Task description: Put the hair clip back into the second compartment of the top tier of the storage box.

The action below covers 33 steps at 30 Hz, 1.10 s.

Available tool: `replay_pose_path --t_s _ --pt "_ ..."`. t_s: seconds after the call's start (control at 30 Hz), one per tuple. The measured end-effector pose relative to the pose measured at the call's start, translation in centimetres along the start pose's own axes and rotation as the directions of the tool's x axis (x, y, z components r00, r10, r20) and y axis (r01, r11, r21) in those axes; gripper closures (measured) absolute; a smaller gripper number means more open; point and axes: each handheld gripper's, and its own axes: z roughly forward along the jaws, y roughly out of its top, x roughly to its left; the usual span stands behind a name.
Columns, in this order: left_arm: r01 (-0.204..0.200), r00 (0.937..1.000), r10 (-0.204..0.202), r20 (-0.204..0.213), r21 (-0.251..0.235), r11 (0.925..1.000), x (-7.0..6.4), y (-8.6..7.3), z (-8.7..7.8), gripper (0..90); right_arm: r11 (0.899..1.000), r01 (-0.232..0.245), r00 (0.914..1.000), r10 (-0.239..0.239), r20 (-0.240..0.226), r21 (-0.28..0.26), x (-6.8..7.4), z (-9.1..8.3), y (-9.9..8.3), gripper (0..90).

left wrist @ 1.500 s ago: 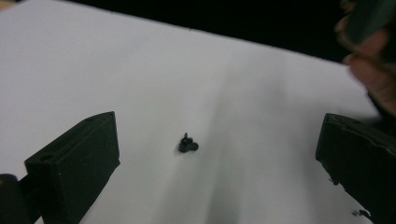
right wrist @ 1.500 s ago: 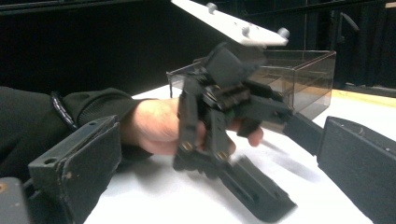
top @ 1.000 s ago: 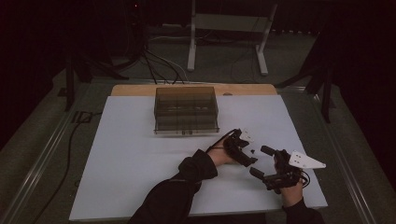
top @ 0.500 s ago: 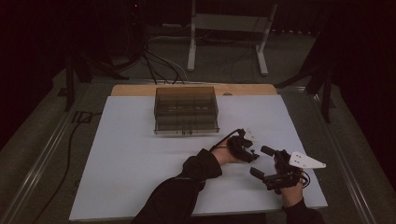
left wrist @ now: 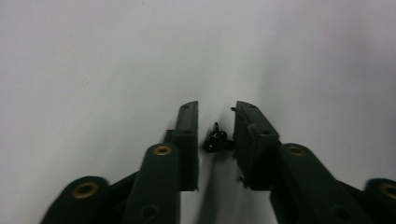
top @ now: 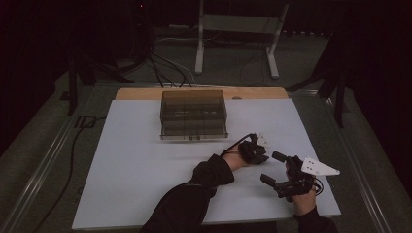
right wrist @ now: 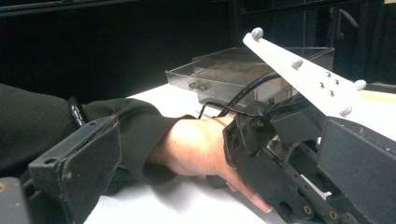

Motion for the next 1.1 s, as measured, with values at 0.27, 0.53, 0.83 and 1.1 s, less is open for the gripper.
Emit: replay_pose_path --t_s 0.27,0.53,0.83,1.1 --pt "0.008 0.9999 -0.008 0.007 0.005 1.0000 0.1 0.1 -0.1 77.1 1.000 -0.002 1.0000 0.002 0.001 0.002 0.0 0.0 0.0 0.0" --pt "0.021 0.9998 -0.021 0.006 0.003 0.9998 0.2 0.2 -0.7 77.3 1.000 -0.008 1.0000 0.008 -0.001 -0.001 -0.1 0.0 0.0 0.0" --pt "0.013 0.9999 -0.013 0.008 0.001 0.9999 0.0 0.2 -2.1 77.4 1.000 -0.013 0.9999 0.013 0.001 0.001 -0.1 0.1 -0.1 0.0" --pt "0.012 0.9999 -0.012 0.011 0.011 0.9999 0.0 0.0 -3.0 77.4 1.000 -0.015 0.9999 0.015 0.002 -0.002 -0.2 0.0 -0.1 0.0"
